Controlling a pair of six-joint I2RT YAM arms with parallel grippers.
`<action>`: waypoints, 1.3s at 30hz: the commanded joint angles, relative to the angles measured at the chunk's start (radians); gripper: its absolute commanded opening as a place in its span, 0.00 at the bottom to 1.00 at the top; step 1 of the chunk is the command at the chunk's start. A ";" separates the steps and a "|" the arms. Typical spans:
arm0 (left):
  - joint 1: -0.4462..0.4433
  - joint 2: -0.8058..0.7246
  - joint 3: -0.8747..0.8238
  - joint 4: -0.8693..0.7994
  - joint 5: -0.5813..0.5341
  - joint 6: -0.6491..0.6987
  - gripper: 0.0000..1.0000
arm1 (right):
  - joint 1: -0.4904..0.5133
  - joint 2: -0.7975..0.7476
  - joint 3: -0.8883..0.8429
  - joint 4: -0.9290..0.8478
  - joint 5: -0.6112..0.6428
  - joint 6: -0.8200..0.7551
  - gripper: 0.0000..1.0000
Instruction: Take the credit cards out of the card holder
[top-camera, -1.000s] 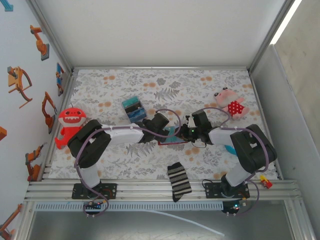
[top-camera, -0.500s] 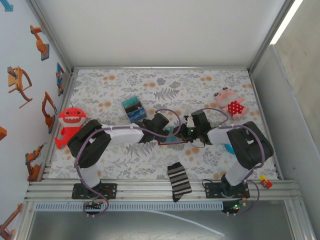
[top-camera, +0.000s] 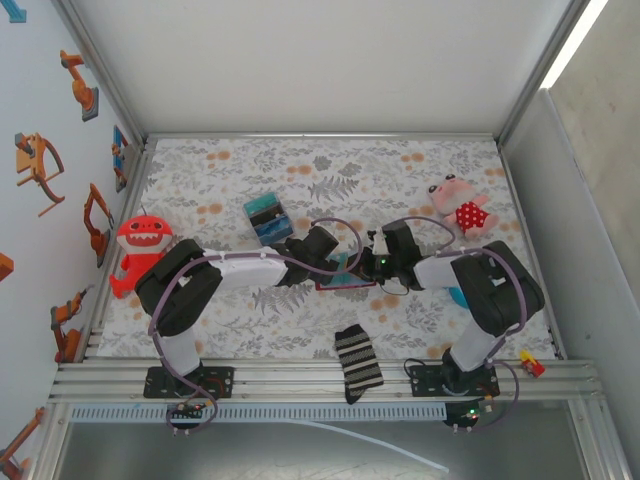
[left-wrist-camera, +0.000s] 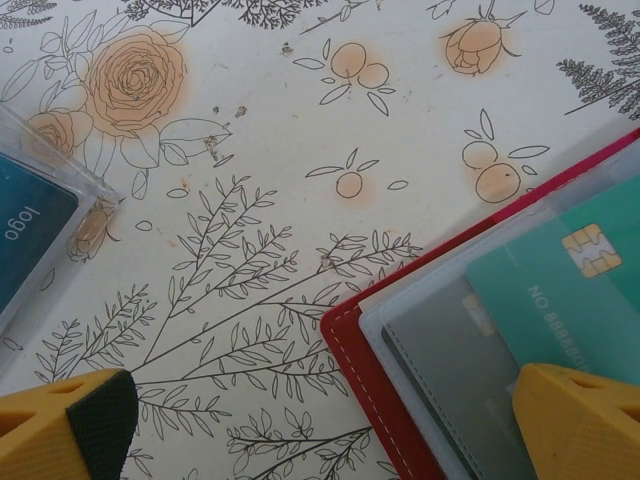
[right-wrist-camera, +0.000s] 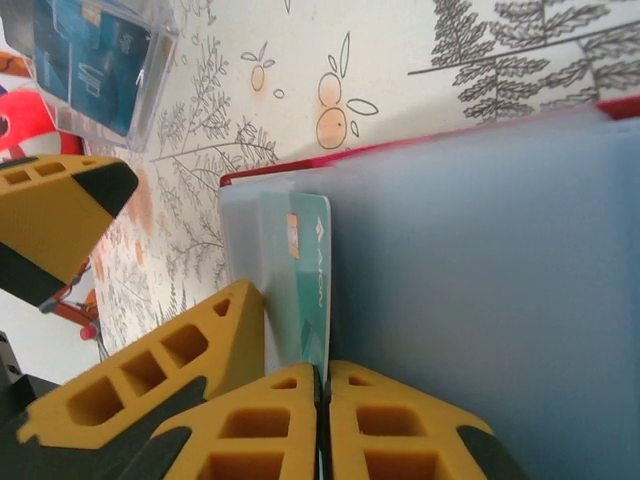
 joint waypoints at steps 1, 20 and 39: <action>-0.007 -0.002 -0.025 -0.049 0.004 -0.004 0.97 | -0.001 -0.058 0.023 -0.195 0.111 -0.090 0.05; 0.020 -0.192 -0.015 -0.063 0.024 0.004 0.97 | -0.003 -0.335 0.137 -0.591 0.246 -0.370 0.00; 0.156 -0.526 -0.071 -0.060 0.587 0.218 0.97 | 0.052 -0.493 0.256 -0.660 -0.055 -0.690 0.00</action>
